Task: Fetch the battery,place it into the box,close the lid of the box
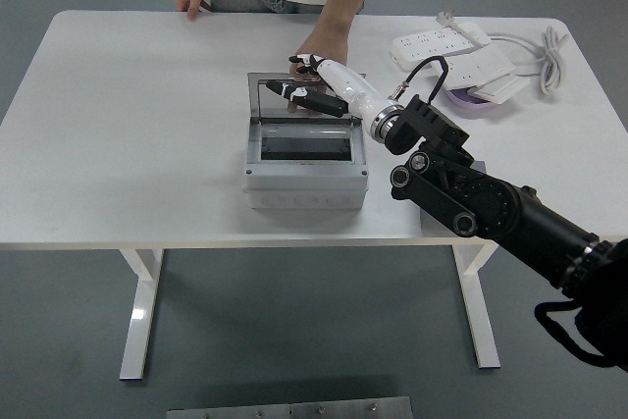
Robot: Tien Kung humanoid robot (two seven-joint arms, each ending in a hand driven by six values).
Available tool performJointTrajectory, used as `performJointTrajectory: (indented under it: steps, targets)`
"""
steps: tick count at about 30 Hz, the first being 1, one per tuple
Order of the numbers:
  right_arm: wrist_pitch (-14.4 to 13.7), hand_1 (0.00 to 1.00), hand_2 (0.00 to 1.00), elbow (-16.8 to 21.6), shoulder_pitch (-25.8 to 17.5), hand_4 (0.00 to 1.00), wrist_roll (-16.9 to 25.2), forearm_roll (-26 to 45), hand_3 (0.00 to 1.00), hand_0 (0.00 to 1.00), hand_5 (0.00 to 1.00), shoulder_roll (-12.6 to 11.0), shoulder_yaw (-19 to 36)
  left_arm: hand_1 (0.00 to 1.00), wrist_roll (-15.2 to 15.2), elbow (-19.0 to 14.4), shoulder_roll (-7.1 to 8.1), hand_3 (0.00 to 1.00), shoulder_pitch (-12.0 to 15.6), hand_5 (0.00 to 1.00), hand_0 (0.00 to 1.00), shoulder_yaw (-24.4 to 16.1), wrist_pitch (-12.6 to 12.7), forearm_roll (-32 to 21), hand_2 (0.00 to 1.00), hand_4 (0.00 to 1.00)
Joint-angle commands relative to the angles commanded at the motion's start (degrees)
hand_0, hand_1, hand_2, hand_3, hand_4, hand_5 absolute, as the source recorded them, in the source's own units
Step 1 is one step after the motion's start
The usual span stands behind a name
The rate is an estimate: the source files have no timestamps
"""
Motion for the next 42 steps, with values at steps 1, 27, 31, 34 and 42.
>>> performJointTrajectory:
  steps: [1, 27, 31, 34, 42]
  targets:
    - [0.0, 0.918, 0.881, 0.3, 0.04, 0.998, -0.21, -0.04, 0.955, 0.998, 0.998, -0.11, -0.23, 0.711, -0.02, 0.0, 0.0, 0.555, 0.05, 0.034, 0.639, 0.01, 0.01, -0.03, 0.561, 0.663]
    - [1.45, 0.581, 0.763, 10.12, 0.68, 0.998, -9.08, -3.41, 0.942, 0.465, 0.998, -3.45, -4.96, 0.711, -1.19, 0.01, 0.15, 0.554, 1.23, 0.037, 0.64, 1.03, 0.66, -2.32, 0.561, 0.668]
    - [2.67, 0.581, 0.763, 11.41, 0.8, 0.998, -10.52, -3.64, 0.942, 0.465, 0.998, -3.76, -4.97, 0.711, -1.29, 0.0, 0.16, 0.554, 1.42, 0.037, 0.64, 1.14, 0.71, -2.59, 0.561, 0.668]
    - [3.21, 0.467, 0.679, 12.2, 0.96, 0.998, -11.23, -4.21, 0.922, 0.347, 0.998, -3.91, -4.94, 0.711, -1.24, -0.03, 0.12, 0.554, 1.57, 0.037, 0.64, 1.09, 0.75, -2.59, 0.562, 0.668]
    - [4.29, 0.467, 0.634, 14.22, 1.65, 0.998, -12.62, -5.38, 0.869, 0.335, 0.998, -4.45, -4.98, 0.712, -1.06, -0.08, 0.11, 0.556, 1.82, 0.037, 0.639, 0.89, 0.85, -2.47, 0.565, 0.666]
